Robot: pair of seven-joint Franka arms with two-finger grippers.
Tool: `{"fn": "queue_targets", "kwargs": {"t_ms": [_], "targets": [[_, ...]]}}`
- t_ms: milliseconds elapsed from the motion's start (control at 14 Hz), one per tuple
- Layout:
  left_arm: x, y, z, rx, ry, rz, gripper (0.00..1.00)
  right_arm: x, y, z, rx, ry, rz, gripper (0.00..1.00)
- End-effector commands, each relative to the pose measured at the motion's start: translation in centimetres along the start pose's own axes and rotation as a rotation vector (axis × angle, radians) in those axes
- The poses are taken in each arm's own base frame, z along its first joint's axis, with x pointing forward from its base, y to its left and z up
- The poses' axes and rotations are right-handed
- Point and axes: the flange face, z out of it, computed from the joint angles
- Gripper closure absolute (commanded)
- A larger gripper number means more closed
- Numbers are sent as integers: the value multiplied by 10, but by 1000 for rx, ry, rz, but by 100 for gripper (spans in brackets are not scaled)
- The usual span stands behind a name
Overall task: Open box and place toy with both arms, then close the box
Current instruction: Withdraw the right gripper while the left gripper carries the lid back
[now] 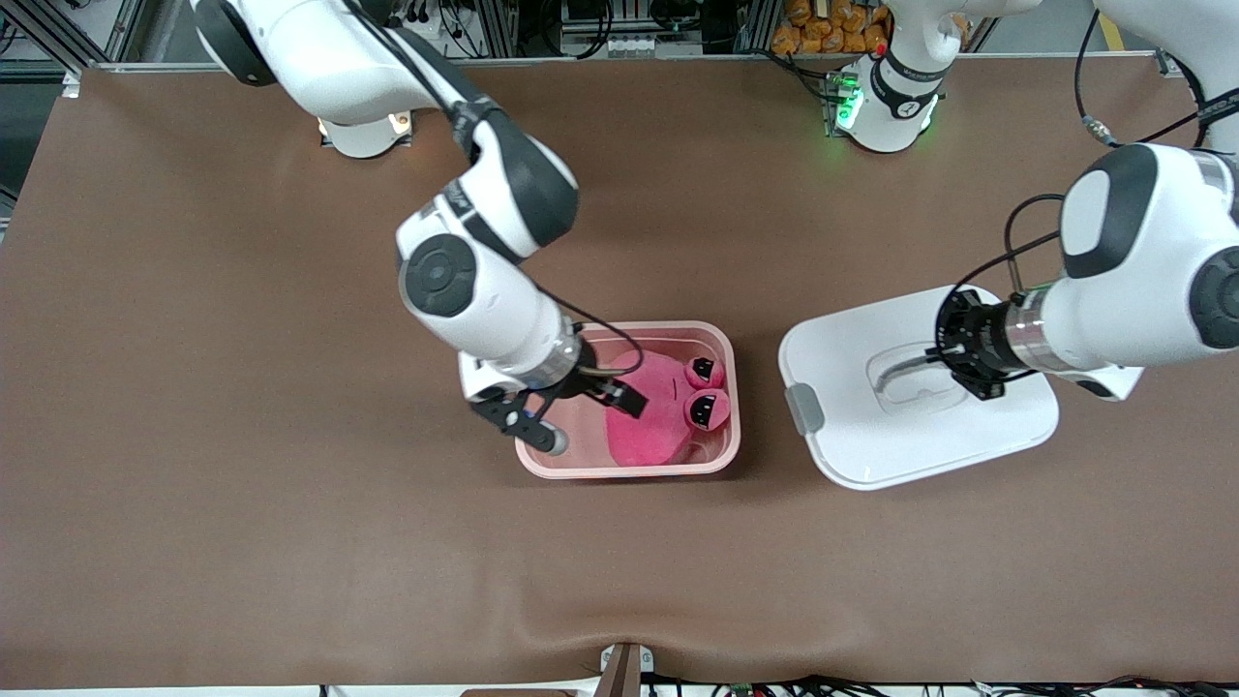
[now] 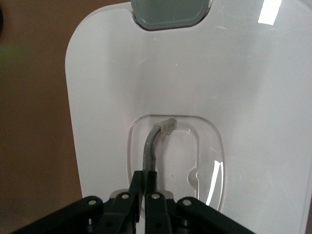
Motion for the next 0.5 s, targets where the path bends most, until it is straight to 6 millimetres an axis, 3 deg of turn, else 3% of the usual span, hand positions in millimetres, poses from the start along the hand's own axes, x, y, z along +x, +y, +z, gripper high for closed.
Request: {"fn": "queue_targets", "kwargs": {"t_ms": [0, 357, 429], "targets": [[-47, -12, 6, 53, 23, 56, 100, 14, 21, -43, -36, -21, -77, 0], [-134, -33, 14, 85, -47, 186, 100, 60, 79, -131, -66, -22, -211, 0], [-151, -35, 21, 89, -61, 199, 100, 72, 93, -137, -72, -31, -211, 0]]}}
